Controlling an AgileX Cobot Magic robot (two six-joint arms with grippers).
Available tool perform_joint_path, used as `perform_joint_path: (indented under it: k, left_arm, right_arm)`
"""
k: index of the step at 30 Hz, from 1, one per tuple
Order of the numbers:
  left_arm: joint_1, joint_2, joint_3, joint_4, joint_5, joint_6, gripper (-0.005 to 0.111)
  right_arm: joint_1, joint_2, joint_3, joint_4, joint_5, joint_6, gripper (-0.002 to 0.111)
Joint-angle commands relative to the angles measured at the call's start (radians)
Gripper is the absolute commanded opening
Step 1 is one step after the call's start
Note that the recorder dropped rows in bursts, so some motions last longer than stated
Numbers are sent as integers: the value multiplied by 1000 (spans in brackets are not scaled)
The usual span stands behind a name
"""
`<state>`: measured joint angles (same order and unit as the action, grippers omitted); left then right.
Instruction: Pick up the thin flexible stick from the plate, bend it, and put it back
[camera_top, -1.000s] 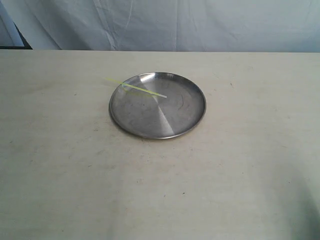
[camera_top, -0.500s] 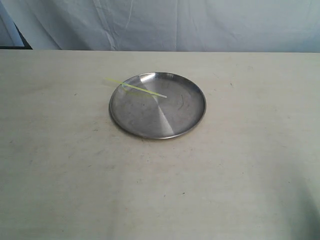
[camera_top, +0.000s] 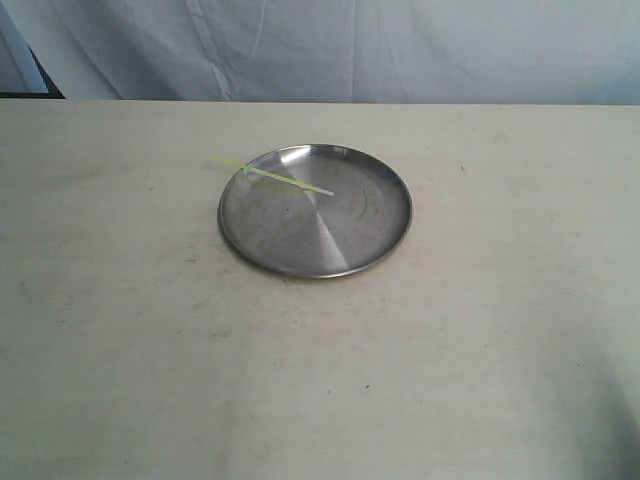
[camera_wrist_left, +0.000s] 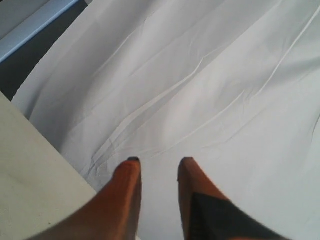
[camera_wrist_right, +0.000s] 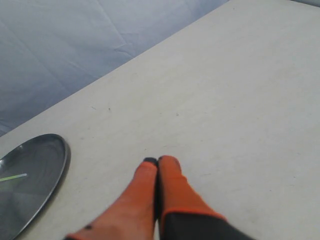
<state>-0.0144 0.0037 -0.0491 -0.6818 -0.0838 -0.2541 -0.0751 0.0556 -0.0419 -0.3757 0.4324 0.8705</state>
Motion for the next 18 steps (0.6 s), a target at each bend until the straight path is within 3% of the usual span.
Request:
perform_joint_path:
  k: [1, 13, 18]
  left_arm:
    - [-7, -4, -8, 3, 32, 0, 2]
    - [-7, -4, -77, -24, 100, 0, 0]
    - [-7, 56, -178, -22, 172, 0, 0]
  right_arm:
    - [-4, -5, 5, -7, 1, -4, 0]
    - [-4, -5, 5, -7, 1, -4, 0]
    - [-4, -5, 5, -7, -3, -4, 0]
